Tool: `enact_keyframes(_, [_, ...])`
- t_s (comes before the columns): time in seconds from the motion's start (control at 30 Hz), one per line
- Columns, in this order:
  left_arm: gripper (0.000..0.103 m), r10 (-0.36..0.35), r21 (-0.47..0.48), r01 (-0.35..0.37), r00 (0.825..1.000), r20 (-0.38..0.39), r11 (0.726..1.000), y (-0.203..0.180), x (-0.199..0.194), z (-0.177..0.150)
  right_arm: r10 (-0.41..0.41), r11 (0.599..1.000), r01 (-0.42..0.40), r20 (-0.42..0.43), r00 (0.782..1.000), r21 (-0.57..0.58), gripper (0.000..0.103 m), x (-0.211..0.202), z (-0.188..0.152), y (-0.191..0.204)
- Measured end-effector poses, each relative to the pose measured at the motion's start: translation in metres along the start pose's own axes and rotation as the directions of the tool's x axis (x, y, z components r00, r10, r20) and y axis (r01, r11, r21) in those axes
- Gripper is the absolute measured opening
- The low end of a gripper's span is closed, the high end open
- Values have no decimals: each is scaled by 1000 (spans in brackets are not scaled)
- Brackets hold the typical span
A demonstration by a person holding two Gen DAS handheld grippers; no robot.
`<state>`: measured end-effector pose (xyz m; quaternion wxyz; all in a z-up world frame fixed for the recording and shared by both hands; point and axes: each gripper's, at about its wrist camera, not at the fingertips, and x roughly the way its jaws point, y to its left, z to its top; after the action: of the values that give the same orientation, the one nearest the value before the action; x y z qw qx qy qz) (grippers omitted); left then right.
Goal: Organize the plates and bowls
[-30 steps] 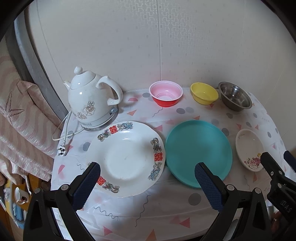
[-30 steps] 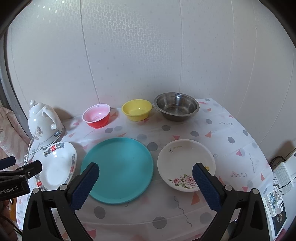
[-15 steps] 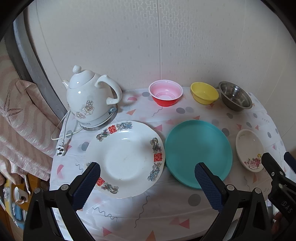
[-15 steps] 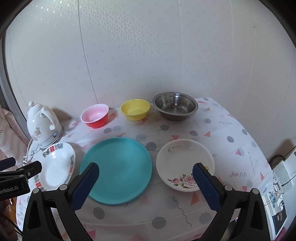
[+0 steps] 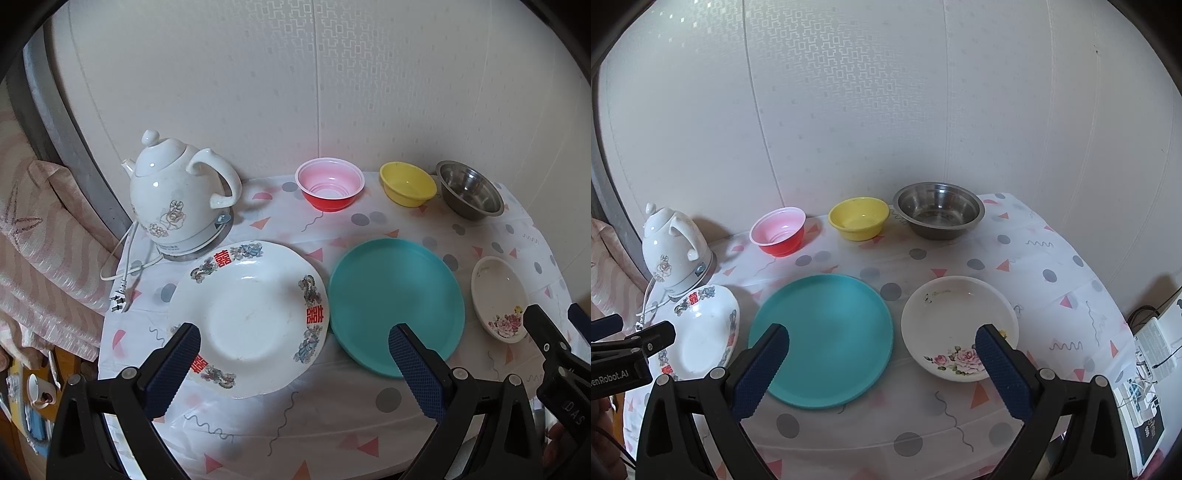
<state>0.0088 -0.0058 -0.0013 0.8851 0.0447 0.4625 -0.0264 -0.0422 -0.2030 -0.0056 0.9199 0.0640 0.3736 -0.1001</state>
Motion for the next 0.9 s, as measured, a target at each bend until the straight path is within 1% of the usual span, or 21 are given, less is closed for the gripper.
enact_keyframes(0.2, [103, -1, 1, 1, 1000, -6, 1000, 0, 1, 1, 1, 1000, -1, 2, 1000, 2, 103, 0, 0, 1])
enact_keyframes(0.5, [103, 0, -8, 0, 1000, -24, 1000, 3, 5, 1, 9, 1000, -9, -18, 1000, 0, 103, 5, -1, 0])
enact_keyframes(0.7, [103, 3, -44, -6, 998, -63, 999, 15, 16, 3, 3, 1000, -3, -43, 999, -16, 103, 13, -2, 3])
enact_keyframes(0.9, [103, -69, -111, 59, 994, -83, 992, 44, 31, -2, 24, 993, -34, -93, 995, -111, 103, 27, -3, 20])
